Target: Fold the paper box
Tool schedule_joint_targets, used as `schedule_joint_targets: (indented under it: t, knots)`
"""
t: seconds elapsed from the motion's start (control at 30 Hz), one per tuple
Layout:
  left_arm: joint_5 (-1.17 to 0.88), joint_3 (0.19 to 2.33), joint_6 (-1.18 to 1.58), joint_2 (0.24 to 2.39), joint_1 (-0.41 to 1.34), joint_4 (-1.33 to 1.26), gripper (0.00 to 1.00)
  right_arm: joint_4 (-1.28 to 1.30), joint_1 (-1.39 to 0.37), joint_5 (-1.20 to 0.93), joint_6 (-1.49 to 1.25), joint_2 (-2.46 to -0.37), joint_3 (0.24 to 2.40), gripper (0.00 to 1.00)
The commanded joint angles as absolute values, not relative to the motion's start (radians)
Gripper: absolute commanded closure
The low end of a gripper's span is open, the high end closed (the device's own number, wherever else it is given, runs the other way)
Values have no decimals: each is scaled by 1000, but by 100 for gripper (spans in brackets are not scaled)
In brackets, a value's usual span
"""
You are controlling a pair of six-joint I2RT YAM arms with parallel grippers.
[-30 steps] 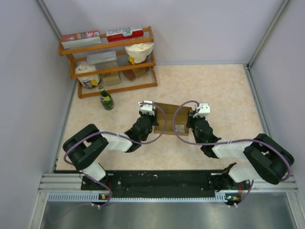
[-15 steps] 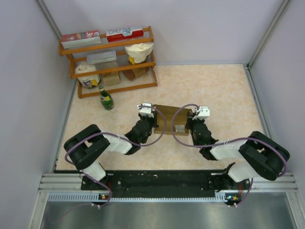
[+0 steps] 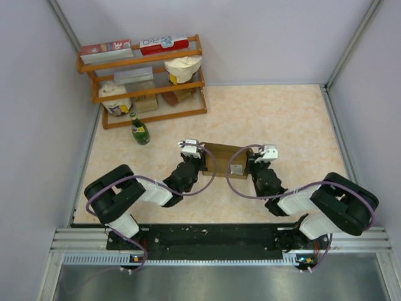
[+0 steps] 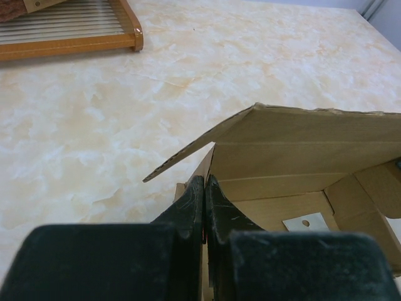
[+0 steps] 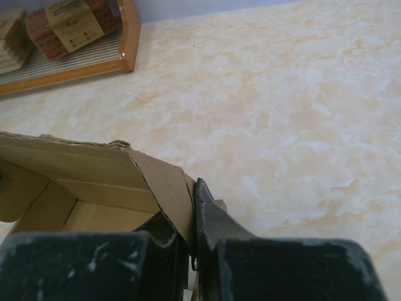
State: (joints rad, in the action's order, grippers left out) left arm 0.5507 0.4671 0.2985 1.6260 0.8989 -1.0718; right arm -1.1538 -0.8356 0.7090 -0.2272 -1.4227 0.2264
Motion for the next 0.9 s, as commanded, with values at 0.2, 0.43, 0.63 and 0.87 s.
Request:
schedule_joint_targets:
  t: [0.2,0.43,0.63,0.87]
  knots:
    - [472,410,356,1637,930,-1022,99,-1238,-874,632,-273,-1443,178,100]
    - [469,402,370,1638,934,-1015,95,-1273,-887,652,-287,-1488,176,100]
    - [474,397,387,1618,936,-980,94,-1307,-908,672,-296,-1517,170,100]
    - [488,396,413,1591,936,-916,91,-1344,-916,684,-298,-1528,147,98]
